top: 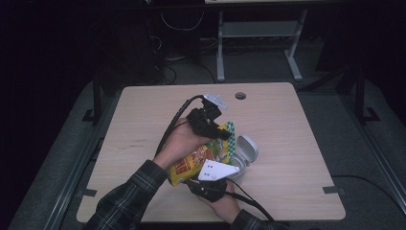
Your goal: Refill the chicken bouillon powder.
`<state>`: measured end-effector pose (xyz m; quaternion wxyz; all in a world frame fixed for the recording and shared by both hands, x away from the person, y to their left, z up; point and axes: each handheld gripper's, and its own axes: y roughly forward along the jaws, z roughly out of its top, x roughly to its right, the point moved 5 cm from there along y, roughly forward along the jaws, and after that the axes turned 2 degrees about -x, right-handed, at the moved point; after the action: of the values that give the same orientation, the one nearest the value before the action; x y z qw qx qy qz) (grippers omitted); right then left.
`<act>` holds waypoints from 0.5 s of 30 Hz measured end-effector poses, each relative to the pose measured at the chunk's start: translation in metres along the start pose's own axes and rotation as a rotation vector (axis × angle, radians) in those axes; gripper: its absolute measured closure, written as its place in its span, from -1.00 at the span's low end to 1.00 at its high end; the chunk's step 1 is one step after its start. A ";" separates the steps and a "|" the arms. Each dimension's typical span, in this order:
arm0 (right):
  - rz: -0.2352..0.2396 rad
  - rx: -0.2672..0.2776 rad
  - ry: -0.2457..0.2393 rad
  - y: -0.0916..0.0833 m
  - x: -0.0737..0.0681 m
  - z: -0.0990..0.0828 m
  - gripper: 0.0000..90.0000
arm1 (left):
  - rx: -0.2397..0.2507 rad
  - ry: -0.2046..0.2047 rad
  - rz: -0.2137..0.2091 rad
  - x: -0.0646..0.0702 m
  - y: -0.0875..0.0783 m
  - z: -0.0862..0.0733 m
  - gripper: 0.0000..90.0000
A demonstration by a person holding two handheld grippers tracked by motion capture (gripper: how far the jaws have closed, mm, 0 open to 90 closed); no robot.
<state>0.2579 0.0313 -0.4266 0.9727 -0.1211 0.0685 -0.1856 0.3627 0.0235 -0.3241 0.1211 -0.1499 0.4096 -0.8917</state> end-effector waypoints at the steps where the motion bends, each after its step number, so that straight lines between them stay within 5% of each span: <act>1: 0.002 0.002 -0.001 0.000 0.000 0.000 1.00 | -0.001 -0.002 -0.001 0.001 0.000 0.000 1.00; 15: 0.016 0.043 -0.003 -0.004 -0.001 0.003 1.00 | -0.035 -0.005 0.010 0.004 0.002 0.006 0.99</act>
<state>0.2559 0.0290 -0.4224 0.9767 -0.1000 0.0640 -0.1789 0.3616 0.0173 -0.3211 0.1239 -0.1520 0.4254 -0.8835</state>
